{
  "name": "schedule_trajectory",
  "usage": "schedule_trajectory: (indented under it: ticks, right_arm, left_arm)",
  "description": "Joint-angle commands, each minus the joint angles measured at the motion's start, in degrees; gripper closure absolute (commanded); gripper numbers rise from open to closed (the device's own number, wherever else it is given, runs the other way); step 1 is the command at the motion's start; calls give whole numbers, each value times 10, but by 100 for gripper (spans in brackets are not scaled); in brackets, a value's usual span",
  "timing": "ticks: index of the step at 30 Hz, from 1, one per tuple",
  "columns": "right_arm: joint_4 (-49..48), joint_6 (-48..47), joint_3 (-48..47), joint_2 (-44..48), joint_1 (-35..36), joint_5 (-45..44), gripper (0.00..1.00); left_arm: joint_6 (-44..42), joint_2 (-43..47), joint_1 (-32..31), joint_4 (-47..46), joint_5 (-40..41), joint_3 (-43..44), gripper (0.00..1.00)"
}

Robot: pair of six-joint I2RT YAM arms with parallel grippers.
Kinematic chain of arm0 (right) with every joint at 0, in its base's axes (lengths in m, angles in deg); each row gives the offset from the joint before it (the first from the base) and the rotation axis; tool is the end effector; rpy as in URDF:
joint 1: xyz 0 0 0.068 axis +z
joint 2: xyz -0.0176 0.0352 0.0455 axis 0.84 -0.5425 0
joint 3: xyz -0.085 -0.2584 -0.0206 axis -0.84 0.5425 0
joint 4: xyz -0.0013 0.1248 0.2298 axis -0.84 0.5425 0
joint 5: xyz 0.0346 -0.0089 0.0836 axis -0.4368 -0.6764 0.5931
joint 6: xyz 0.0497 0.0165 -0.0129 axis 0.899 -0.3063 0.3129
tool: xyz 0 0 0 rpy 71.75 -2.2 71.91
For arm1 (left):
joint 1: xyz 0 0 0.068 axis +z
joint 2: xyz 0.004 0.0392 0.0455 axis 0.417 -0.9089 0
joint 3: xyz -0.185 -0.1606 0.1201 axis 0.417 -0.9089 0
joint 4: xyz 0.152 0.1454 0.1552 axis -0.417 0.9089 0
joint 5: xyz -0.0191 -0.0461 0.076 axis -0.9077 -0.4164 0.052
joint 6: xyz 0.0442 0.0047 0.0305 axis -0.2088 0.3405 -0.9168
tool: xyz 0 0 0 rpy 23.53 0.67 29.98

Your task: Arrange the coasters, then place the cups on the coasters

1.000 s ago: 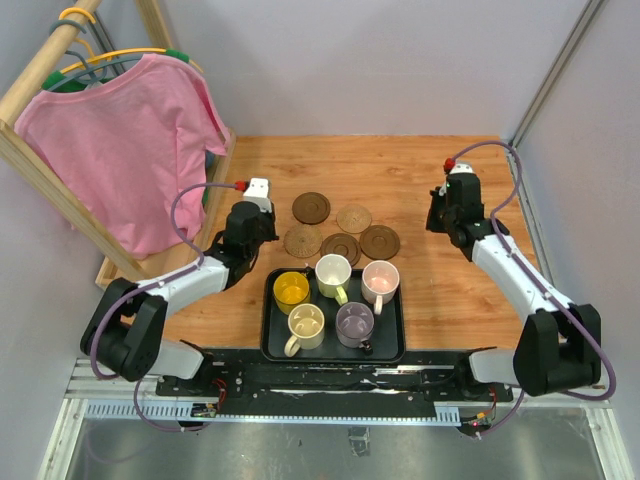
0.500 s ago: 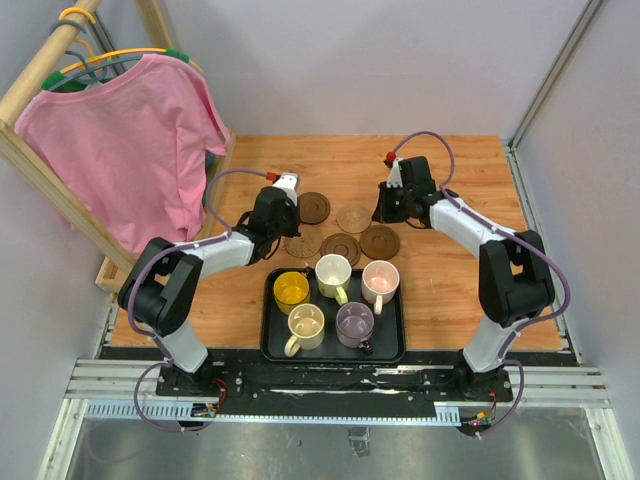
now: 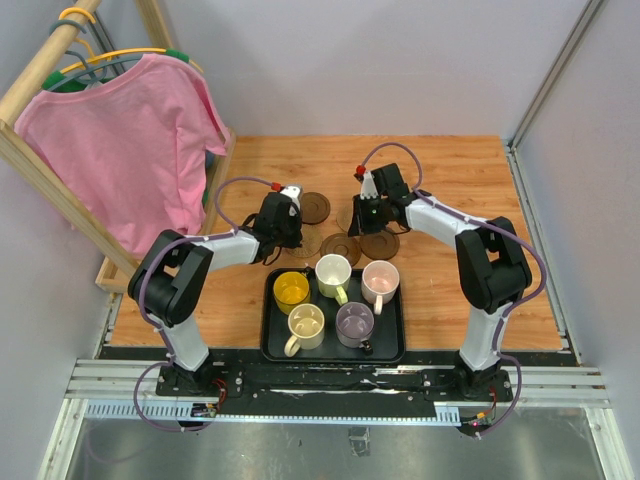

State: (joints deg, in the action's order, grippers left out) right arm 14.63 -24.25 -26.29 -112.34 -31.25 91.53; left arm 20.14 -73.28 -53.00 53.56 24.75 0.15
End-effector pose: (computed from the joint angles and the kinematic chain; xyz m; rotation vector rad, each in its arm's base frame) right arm 0.3623 0.1922 0.1988 -0.4057 2.4366 0.8475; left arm 0.3153 -0.1693 0.1581 0.2666 2.2740 -0.3656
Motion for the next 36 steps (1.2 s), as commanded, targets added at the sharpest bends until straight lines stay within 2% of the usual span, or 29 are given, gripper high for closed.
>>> schedule_trajectory:
  ticks: [1,8,18,28,36]
  right_arm:
    - [38,-2,-24,-19,19,7,99]
    - [79,-4,-27,-38,27,-24,99]
    - [155,4,-31,-37,22,-164,99]
    - [164,16,-20,-35,-52,-211,99]
    - [166,8,-47,-53,-112,-255,99]
  left_arm:
    - [13,-12,-2,11,-16,8,99]
    - [14,-30,-2,24,-15,16,99]
    - [13,-56,-1,79,68,37,100]
    - [45,-54,47,103,74,26,99]
    - [54,-42,81,121,101,31,99]
